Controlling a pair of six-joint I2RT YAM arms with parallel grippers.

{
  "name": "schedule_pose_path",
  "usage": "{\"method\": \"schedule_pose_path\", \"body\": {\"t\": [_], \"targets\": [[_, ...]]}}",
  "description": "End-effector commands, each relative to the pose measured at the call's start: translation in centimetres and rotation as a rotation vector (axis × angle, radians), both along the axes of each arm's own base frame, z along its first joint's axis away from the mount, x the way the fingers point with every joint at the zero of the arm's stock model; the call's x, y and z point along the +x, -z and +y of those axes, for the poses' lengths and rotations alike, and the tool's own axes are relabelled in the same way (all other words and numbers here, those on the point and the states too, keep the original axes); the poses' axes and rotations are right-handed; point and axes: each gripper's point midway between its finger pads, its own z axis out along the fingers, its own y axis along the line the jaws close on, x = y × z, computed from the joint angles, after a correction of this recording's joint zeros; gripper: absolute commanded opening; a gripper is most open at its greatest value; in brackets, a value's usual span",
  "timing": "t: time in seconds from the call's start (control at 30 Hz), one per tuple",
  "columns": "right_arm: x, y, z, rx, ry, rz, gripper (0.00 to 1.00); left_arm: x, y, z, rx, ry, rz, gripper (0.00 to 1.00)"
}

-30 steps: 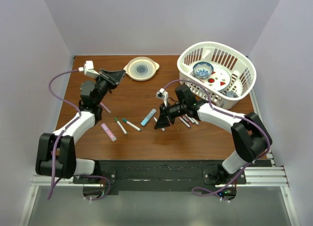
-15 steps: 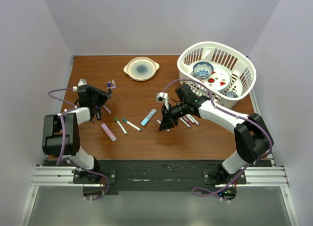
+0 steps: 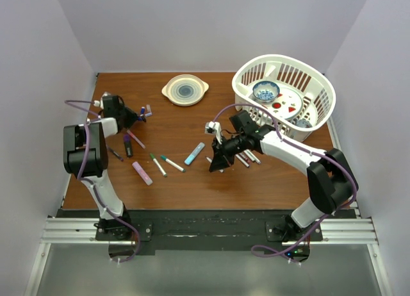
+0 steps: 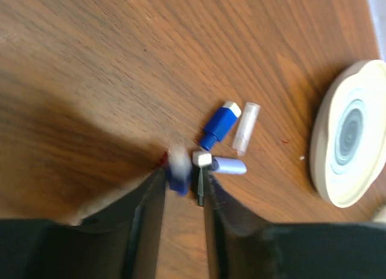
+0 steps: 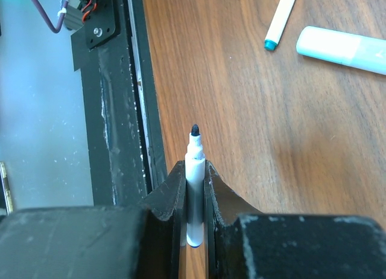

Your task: Open the pen caps

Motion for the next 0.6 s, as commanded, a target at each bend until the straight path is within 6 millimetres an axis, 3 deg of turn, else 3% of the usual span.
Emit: {"method": "schedule_pose_path", "body": {"t": [0.0,0.13,0.23,0.33,0.4,0.43,0.47,0.53,0.57], "targets": [[1.3,-1.7,0.2,0.03,0.007,-0.063,0.0,1.3,0.0,0.9,0.037,0.03,0.018,0.39],[1.5,-1.8,0.0,0.029,0.013,-0.066,0.0,1.6,-0.6,0.8,0.027,0.058,0.01,0.47],[1.7,-1.6,-0.3,0.012,0.014,-0.086,0.0,1.7,-2.6,1.0,0.047,0.085,-0.037,0.54],[3.0,-0.8,-1.4,-0.068,0.046,-0.165,0.0,1.7,-6.4,0.6,0.078,0.15,-0.138,0.62],[4.2,0.6,-2.8,-0.174,0.084,-0.23,0.0,0.7,-9.8,-0.1,0.109,0.192,-0.238,0.67],[4.7,1.2,-3.5,-0.215,0.086,-0.263,0.0,-0.2,-10.3,-0.6,0.107,0.212,-0.282,0.72],[5.6,2.0,-4.6,-0.289,0.121,-0.294,0.0,-0.9,-13.7,-1.0,0.125,0.221,-0.37,0.74],[5.9,3.2,-5.9,-0.366,0.133,-0.303,0.01,-2.3,-15.1,-1.8,0.13,0.251,-0.421,0.78],[6.1,3.6,-6.4,-0.393,0.145,-0.307,0.02,-3.2,-17.3,-2.2,0.142,0.265,-0.47,0.78]]}}
